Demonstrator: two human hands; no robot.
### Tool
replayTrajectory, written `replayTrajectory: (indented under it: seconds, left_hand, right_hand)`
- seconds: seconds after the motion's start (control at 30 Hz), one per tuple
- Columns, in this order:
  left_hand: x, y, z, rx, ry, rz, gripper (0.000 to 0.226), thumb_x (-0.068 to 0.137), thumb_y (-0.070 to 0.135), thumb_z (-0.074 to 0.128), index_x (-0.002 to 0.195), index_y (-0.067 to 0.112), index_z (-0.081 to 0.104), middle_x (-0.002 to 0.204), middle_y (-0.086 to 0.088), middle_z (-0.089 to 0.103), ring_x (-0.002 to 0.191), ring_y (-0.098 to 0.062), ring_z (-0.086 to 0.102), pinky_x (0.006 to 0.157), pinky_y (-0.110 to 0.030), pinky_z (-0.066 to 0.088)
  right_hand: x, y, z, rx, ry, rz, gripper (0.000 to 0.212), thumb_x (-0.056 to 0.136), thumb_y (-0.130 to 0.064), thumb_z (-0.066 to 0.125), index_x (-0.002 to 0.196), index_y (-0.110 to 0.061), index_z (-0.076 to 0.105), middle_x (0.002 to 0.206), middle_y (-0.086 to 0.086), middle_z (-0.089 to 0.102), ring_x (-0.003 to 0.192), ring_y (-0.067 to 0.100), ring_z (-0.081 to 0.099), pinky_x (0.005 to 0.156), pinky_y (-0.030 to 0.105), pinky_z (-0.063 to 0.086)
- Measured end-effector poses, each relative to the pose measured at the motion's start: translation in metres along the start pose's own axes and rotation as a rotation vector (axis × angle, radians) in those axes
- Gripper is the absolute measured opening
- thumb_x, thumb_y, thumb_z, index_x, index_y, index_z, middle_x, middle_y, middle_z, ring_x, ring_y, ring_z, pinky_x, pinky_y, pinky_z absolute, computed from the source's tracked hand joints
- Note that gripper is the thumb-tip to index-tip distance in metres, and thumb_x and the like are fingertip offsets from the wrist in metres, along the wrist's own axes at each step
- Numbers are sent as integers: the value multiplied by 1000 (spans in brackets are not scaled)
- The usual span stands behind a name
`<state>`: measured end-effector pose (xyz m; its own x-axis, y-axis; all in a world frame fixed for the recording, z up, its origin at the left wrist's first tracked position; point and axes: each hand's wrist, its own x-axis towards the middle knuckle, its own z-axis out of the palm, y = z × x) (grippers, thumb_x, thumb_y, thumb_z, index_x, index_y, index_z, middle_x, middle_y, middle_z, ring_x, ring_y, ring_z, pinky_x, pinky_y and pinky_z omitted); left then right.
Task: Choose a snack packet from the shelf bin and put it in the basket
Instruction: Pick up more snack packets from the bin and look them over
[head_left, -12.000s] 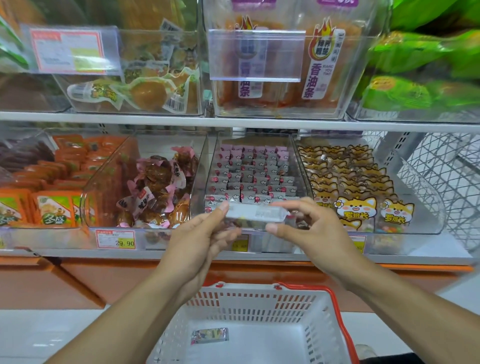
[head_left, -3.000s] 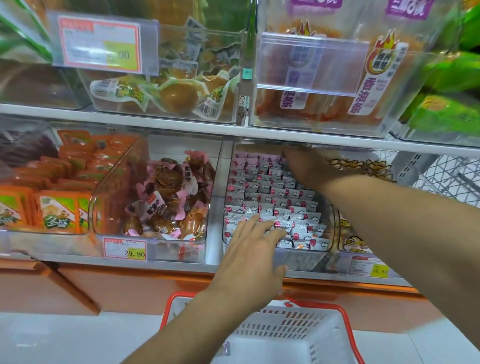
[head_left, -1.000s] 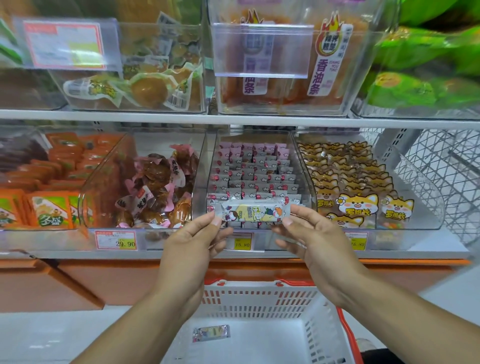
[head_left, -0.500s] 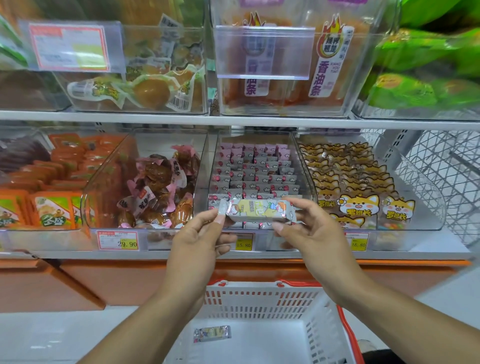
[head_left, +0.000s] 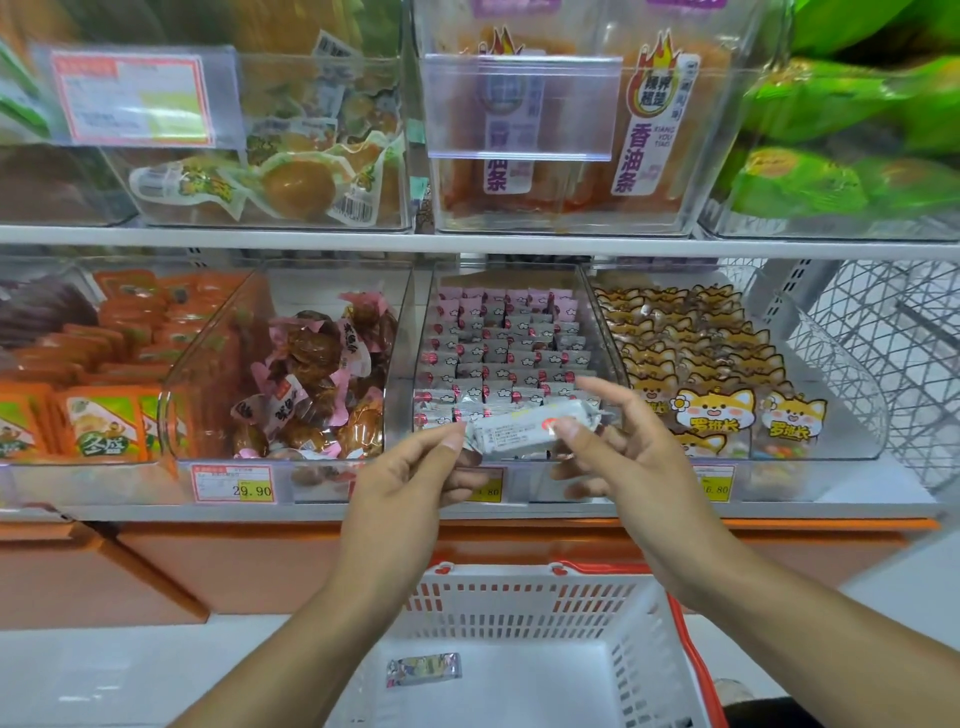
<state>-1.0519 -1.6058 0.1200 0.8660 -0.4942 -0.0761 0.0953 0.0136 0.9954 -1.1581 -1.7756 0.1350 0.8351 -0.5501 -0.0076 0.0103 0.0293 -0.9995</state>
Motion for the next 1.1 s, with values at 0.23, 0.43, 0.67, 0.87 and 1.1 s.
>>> replayTrajectory:
  seconds: [0.23, 0.43, 0.67, 0.87, 1.1]
  left_hand:
    - [0, 1, -2, 35, 64, 27, 14, 93, 31, 66, 85, 33, 78, 83, -2, 78, 81, -14, 74, 74, -21, 59]
    - [4, -2, -8, 41, 158, -20, 18, 97, 32, 64, 82, 33, 75, 73, 9, 73, 71, -7, 70, 85, -40, 59]
    - [7, -1, -3, -127, 146, -121, 20, 103, 22, 57, 89, 17, 69, 98, 0, 78, 88, -20, 77, 85, -37, 59]
    - [9, 1, -5, -205, 137, -182, 15, 105, 19, 52, 100, 12, 65, 100, -3, 78, 89, -23, 78, 68, -23, 61]
    - [9, 3, -5, -253, 139, -238, 19, 105, 23, 52, 99, 10, 64, 85, -12, 79, 83, -20, 78, 65, -23, 60]
  right_hand:
    - [3, -5, 2, 126, -6, 126, 31, 100, -38, 50, 113, -21, 73, 88, 4, 77, 76, 15, 70, 61, 24, 56]
    - [4, -4, -3, 131, 102, 162, 19, 96, -28, 64, 97, -16, 80, 89, 5, 76, 79, 15, 70, 66, 24, 58]
    - [5, -1, 4, 388, 122, 292, 19, 94, -20, 66, 108, -9, 70, 109, 9, 75, 90, 21, 77, 63, 25, 60]
    - [5, -4, -1, 23, 49, 90, 33, 107, -9, 47, 118, -35, 65, 124, 4, 65, 94, 18, 76, 73, 32, 62]
    - [0, 3, -4, -383, -86, -222, 61, 89, -11, 75, 125, -58, 59, 107, -25, 67, 85, 10, 67, 77, 24, 57]
